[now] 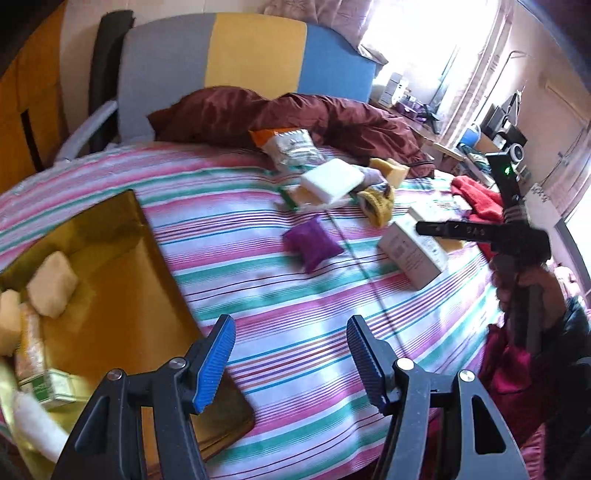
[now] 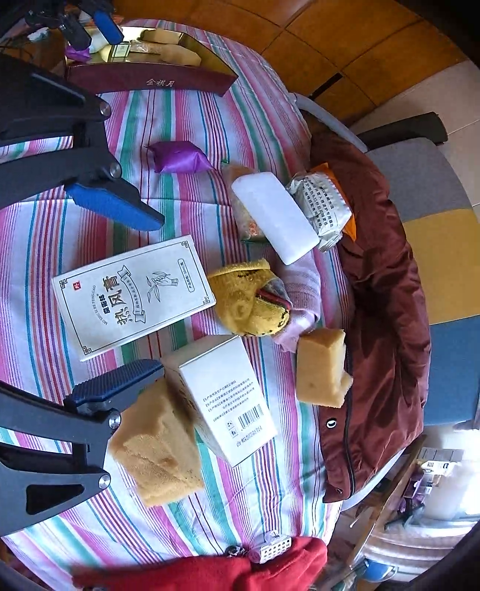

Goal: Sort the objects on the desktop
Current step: 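Move the left tool to the purple packet while the right tool approaches the printed white box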

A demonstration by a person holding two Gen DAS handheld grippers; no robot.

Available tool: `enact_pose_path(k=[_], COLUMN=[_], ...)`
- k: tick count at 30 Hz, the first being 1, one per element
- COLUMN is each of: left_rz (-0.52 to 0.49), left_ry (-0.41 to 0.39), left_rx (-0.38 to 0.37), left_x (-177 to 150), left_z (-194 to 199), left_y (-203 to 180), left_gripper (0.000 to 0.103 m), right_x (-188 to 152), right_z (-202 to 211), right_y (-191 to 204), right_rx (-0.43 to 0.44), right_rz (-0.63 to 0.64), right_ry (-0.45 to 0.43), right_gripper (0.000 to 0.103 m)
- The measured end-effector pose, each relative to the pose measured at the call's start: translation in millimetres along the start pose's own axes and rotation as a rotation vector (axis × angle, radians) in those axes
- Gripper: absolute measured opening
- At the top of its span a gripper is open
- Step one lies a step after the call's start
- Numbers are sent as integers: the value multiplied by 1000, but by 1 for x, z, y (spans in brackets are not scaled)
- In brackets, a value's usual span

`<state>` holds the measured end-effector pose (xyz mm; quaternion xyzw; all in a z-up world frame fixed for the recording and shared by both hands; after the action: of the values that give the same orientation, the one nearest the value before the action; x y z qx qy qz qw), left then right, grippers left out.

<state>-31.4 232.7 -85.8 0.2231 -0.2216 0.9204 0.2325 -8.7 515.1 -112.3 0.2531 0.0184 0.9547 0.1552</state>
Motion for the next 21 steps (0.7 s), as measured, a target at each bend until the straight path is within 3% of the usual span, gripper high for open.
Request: enact_pose_path(k=[4,8,12,21], left_rz=[54,107,162,319], left_ry=[49,82,103,176], left_rx=[-71,-104,-114,-133], left_x=[12,24,36,55], left_z=[-20,-42,-64,-120], left_y=[-13,-20,-21,-18], left_gripper=[63,63,63,60], right_x=[-3,-9,-11,-7], right_z=[-11,-22,-23,-25], right_y=[7,14,21,22], right_rx=[-40,-94,-119,-124], right_rz=[66,148,210,223], right_ry=[35,75,71,72], right_gripper=[72,55,53,53])
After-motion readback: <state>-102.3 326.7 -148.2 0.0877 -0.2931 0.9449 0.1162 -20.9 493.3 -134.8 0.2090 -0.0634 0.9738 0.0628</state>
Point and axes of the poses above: each gripper's, at about its wrist camera, not at the fingertips, and z roughly against the way its jaws point, y to its left, x to its top, the point moved 7 cm from there along -z, roughly the way its jaws point, and after that the axes turned 6 degrees about z, right-handed, at the moved point
